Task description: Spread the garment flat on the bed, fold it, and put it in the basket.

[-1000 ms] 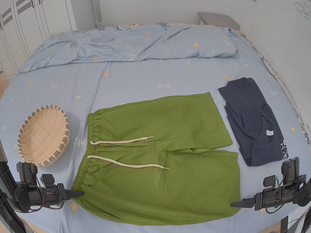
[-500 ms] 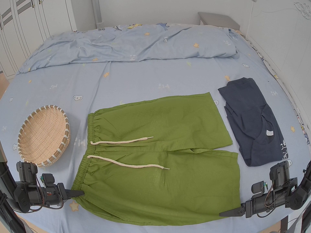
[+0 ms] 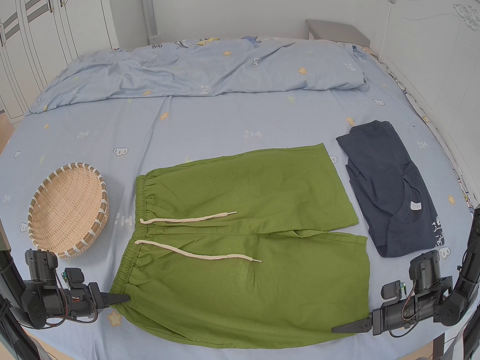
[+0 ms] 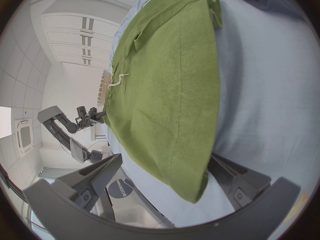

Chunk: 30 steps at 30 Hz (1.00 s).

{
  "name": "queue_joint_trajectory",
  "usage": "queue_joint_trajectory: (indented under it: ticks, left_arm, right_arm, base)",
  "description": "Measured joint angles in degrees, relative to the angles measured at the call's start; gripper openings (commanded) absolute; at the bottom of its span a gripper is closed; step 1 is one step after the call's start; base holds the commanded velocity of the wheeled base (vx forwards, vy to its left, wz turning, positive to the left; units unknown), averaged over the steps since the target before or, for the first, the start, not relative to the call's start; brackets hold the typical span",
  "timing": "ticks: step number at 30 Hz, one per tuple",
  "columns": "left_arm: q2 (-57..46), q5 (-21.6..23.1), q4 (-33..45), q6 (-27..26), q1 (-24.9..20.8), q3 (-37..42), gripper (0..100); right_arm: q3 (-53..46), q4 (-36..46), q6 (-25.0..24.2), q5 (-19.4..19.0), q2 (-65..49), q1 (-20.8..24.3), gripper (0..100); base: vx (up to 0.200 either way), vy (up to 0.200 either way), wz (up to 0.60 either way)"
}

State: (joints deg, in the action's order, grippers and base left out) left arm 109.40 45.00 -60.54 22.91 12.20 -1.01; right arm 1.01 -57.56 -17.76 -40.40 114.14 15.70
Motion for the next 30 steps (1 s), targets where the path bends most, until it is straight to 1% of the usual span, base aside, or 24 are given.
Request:
queue_joint_trajectory:
  ticks: [2,3,8,13,20,22,26,30]
  left_arm:
    - [0.0,0.0,0.0,0.0,0.0,0.0,0]
    - [0.0,0.0,0.0,0.0,0.0,0.0,0]
    - [0.0,0.0,0.0,0.0,0.06,0.0,0]
    - [0.0,0.05,0.02,0.0,0.11,0.02,0]
    - [-0.13,0.18,0.66,0.0,0.77,0.02,0]
    - [-0.52,0.27,2.16,-0.17,1.05,0.02,0]
    - [-3.01,0.77,9.34,-1.78,1.82,0.02,0]
    - [-6.69,1.78,15.03,-5.83,2.27,0.02,0]
  right_arm:
    - [0.0,-0.6,-1.37,0.02,0.24,0.0,100]
    - [-0.02,-0.98,-1.85,0.04,0.35,-0.02,0]
    - [0.02,-1.45,-2.38,0.66,0.79,-0.68,0]
    - [0.04,-0.18,-2.4,0.66,1.18,-1.12,0]
    - [0.02,3.71,-1.69,0.48,0.69,-4.41,0]
    - [0.02,6.55,-1.1,0.48,-0.02,-5.32,0]
    - [0.0,13.31,1.16,0.52,-2.86,-6.67,0]
    - [-0.05,18.35,2.85,0.48,-6.84,-6.63,0]
  base:
    - [0.0,0.0,0.0]
    - [0.0,0.0,0.0]
    - [0.0,0.0,0.0]
    - [0.0,0.0,0.0]
    - [0.0,0.0,0.0]
    - [0.0,0.0,0.0]
    - [0.0,0.0,0.0]
    - [0.0,0.0,0.0]
